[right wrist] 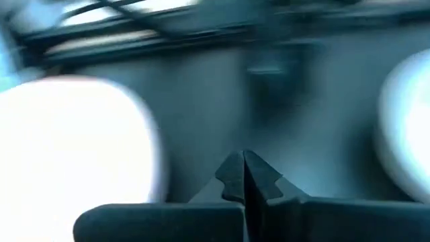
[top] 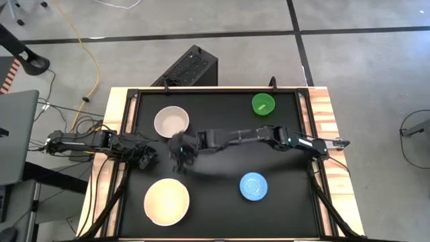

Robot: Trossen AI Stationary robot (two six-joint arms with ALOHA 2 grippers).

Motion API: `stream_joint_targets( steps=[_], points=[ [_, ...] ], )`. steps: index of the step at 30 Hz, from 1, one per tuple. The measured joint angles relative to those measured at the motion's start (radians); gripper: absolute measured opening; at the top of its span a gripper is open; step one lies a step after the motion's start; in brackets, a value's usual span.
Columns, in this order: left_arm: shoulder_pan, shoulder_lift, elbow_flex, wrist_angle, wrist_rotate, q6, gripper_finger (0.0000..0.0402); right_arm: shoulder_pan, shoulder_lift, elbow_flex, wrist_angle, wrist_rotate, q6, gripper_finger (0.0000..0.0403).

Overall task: Nest bowls inside each other
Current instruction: Stack the orange bowl on top of the white bowl

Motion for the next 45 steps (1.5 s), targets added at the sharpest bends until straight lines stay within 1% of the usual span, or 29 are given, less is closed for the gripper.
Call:
stream_joint_targets(
  steps=[3,6,8,9,12,13,15,19,23,31,35,39,45],
  points=[
    [0.0,0.0,0.0,0.0,0.0,0.0,0.0128,0.086,0.001,-0.001,0.062,-0.056,-0.072,0.0009],
    [0.0,0.0,0.0,0.0,0.0,0.0,0.0128,0.164,0.003,-0.001,0.178,-0.067,-0.117,0.0009],
    [0.0,0.0,0.0,0.0,0.0,0.0,0.0128,0.195,0.03,0.003,0.301,-0.069,-0.129,0.0009],
    [0.0,0.0,0.0,0.001,0.0,0.0,0.0128,0.206,0.035,0.002,0.332,-0.071,-0.135,0.0009],
    [0.0,0.0,0.0,-0.002,0.0,0.0,0.0128,0.225,0.089,0.001,0.447,-0.072,-0.098,0.0008],
    [0.0,-0.002,0.0,-0.002,0.0,0.0,0.0128,0.228,0.102,-0.001,0.451,-0.073,-0.079,0.0008],
    [0.0,0.001,0.0,-0.001,0.0,0.0,0.0128,0.233,0.144,-0.001,0.515,-0.073,-0.048,0.0008],
    [0.0,0.006,0.0,0.0,-0.001,0.0,0.0128,0.239,0.202,-0.001,0.601,-0.074,-0.041,0.0008],
    [0.0,0.008,0.0,0.0,0.0,0.0,0.0128,0.246,0.218,-0.001,0.712,-0.096,-0.055,0.0008],
    [0.0,0.008,0.0,-0.001,0.0,0.0,0.0128,0.277,0.216,-0.001,0.703,-0.101,-0.083,0.0008],
    [0.0,0.008,0.0,-0.001,0.0,0.0,0.0128,0.286,0.216,0.0,0.681,-0.099,-0.052,0.0008],
    [0.0,0.008,0.0,-0.001,0.0,0.0,0.0128,0.295,0.216,0.0,0.644,-0.017,-0.045,0.0008],
    [0.0,0.008,0.0,-0.001,0.0,0.0,0.0128,0.296,0.216,0.0,0.591,0.003,-0.007,0.0008]
  ],
)
